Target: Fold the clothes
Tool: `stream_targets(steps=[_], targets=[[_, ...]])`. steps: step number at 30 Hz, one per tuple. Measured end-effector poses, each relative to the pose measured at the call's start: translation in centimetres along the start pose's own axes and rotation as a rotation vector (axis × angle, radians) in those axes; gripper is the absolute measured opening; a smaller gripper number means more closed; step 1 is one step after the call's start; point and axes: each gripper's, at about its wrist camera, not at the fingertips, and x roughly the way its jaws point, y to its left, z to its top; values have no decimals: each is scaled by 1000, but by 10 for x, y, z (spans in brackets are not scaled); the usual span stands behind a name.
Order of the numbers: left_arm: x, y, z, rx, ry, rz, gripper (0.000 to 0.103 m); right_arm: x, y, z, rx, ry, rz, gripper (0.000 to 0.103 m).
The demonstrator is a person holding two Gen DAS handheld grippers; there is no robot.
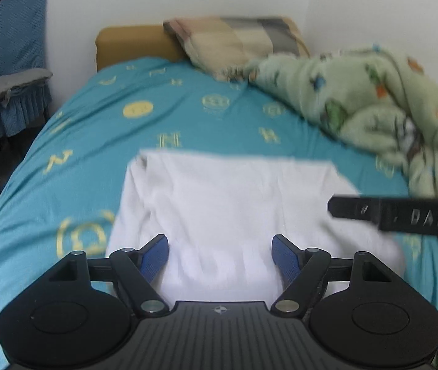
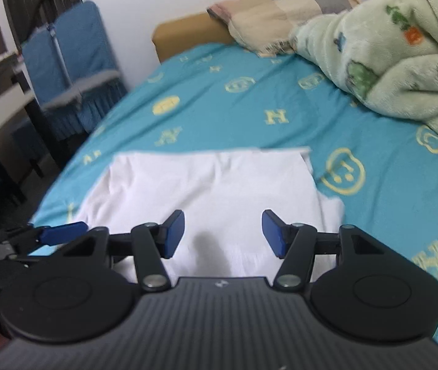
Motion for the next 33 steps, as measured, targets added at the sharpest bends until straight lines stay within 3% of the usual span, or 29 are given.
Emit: stream_targets(steps=[5,10,16,23,27,29,33], targets=[[-12,-6,-17,-7,32,33,75,12,-4,-33,-8,86,-28,57],[-36,-3,-21,-56,33,47,75,11,-1,-37,-2,67,-43,57],[-63,6,-22,-258,75,-32,79,9,1,-39,-18,62,-48,57],[-44,25,-40,-471,211,-40,81,10,-3,-35,18,66,-41,58],[-21,50,-50,-672,199,-59,81,9,-4,-34,32,66,-36,58],[-17,58,-50,-726,159,-80,77,9,-5,-34,39,66,-33,58],[-16,69,-55,-812,127,-102,51,7,-8,-32,71,64,-26,58]])
